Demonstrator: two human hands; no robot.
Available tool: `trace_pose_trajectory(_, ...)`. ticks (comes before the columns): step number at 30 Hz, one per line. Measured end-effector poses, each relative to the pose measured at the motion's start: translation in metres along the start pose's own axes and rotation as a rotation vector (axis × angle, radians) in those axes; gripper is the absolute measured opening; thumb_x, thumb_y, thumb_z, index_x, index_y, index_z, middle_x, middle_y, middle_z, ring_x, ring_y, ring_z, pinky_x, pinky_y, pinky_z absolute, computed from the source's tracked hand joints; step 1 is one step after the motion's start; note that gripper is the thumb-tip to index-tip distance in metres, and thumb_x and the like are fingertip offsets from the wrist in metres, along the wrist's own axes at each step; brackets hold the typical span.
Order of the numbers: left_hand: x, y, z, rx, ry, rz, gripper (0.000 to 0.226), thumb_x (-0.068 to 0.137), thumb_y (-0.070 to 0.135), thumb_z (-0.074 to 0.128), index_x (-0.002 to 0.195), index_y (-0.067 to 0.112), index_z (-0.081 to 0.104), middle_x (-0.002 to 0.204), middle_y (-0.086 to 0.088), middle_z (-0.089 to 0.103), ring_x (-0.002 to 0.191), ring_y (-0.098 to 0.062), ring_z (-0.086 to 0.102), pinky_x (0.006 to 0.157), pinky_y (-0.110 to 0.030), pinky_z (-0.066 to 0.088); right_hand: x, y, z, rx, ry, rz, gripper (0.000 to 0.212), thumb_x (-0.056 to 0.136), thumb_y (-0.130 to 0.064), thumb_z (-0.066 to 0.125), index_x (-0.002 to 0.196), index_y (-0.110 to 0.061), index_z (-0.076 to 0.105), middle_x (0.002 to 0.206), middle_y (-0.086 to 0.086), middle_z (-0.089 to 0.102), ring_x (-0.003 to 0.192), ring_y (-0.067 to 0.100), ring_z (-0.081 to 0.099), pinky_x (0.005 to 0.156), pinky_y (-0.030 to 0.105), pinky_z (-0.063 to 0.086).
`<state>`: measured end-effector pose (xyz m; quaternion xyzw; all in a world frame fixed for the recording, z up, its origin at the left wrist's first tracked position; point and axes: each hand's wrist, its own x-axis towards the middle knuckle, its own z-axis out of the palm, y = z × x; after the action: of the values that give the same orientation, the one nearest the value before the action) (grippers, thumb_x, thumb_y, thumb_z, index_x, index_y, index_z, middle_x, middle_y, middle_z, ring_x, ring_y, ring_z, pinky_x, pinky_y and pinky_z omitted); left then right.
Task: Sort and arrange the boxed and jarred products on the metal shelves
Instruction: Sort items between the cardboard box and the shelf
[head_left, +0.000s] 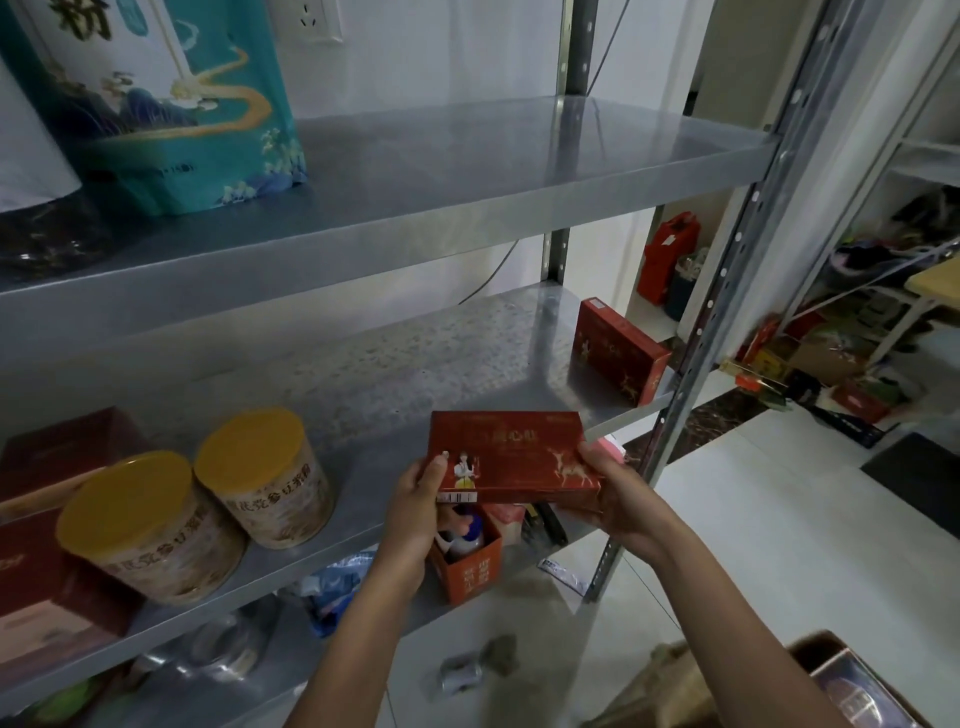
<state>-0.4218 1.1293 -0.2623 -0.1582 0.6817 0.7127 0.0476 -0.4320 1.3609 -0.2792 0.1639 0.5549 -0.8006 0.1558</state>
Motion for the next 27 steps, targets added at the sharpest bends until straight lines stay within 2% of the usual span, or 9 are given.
trace_pose_trajectory(3,0.002,0.007,0.002,0.122,-0.081,-0.017,0.025,0.104,0.031,0.042,0.096,0.016,0.06,0.069,-0.002,0.073,0.051,-0.018,0.066,0.055,-0.032,0.056,-0.004,0.002,0.0,0.048,0.071,-0.006,0.055,0.073,-0.033,0.075,0.118,-0.005,0.061,0.1,0.013,0.075,0.089,0.023,0.073,0.069,0.034,0.06)
trace_pose_trajectory(5,0.002,0.007,0.008,0.467,-0.069,0.121,0.031,0.105,0.034,0.033,0.114,0.016,0.057,0.104,-0.009,0.071,0.085,-0.025,0.07,0.077,-0.04,0.054,-0.007,0.005,0.003,0.047,0.148,-0.031,0.048,0.079,-0.031,0.073,0.115,-0.002,0.063,0.098,0.012,0.075,0.089,0.023,0.073,0.077,0.038,0.06)
trace_pose_trajectory(7,0.0,-0.002,0.01,0.942,0.059,0.354,0.041,0.105,0.028,0.035,0.145,0.02,0.036,0.146,-0.007,0.043,0.13,-0.027,0.046,0.102,-0.041,0.04,-0.012,0.007,0.009,0.088,0.208,-0.058,0.04,0.084,-0.027,0.072,0.112,0.0,0.065,0.094,0.013,0.076,0.086,0.023,0.074,0.072,0.035,0.061)
trace_pose_trajectory(10,-0.012,-0.008,0.017,1.082,-0.109,0.716,0.076,0.095,0.008,0.05,0.155,0.03,0.009,0.163,0.003,0.008,0.149,-0.019,0.006,0.122,-0.038,0.007,-0.024,0.007,0.021,0.158,0.289,-0.086,0.033,0.087,-0.026,0.071,0.109,-0.003,0.065,0.086,0.009,0.076,0.075,0.019,0.075,0.058,0.028,0.059)
trace_pose_trajectory(13,-0.02,-0.012,0.028,1.132,-0.167,0.967,0.071,0.081,0.007,0.067,0.147,0.012,0.04,0.152,-0.012,0.038,0.143,-0.03,0.033,0.118,-0.05,0.019,-0.037,0.004,0.033,0.155,0.246,-0.075,0.033,0.081,-0.027,0.075,0.105,-0.005,0.067,0.087,0.011,0.076,0.074,0.021,0.075,0.054,0.027,0.057)
trace_pose_trajectory(19,-0.019,-0.002,0.031,0.916,-0.027,1.003,0.057,0.07,0.005,0.068,0.127,0.005,0.062,0.128,-0.014,0.063,0.12,-0.031,0.058,0.105,-0.05,0.038,-0.054,-0.01,0.039,0.071,0.041,-0.058,0.04,0.074,-0.043,0.071,0.092,-0.008,0.071,0.077,0.005,0.075,0.069,0.016,0.072,0.06,0.025,0.058)
trace_pose_trajectory(21,-0.021,0.002,0.03,0.776,-0.041,0.933,0.054,0.07,0.004,0.067,0.124,0.009,0.066,0.124,-0.01,0.066,0.115,-0.022,0.06,0.101,-0.042,0.043,-0.054,-0.013,0.035,0.039,0.105,-0.179,0.04,0.075,-0.045,0.068,0.092,-0.008,0.068,0.076,0.004,0.073,0.07,0.014,0.071,0.061,0.023,0.056)
trace_pose_trajectory(24,-0.032,0.01,0.032,0.493,-0.134,0.629,0.051,0.08,-0.002,0.072,0.113,0.036,0.066,0.109,0.013,0.07,0.102,0.0,0.064,0.09,-0.022,0.051,-0.052,-0.016,0.027,-0.019,0.18,-0.408,0.047,0.072,-0.04,0.072,0.114,-0.023,0.063,0.111,-0.004,0.071,0.104,0.009,0.067,0.083,0.024,0.054)
trace_pose_trajectory(27,-0.037,0.011,0.035,0.374,-0.209,0.447,0.04,0.083,0.001,0.073,0.098,0.037,0.064,0.083,0.022,0.069,0.081,0.008,0.065,0.075,-0.014,0.051,-0.056,-0.022,0.023,-0.121,-0.004,-0.501,0.054,0.08,-0.044,0.071,0.131,-0.042,0.053,0.132,-0.019,0.059,0.12,0.0,0.056,0.086,0.017,0.053)
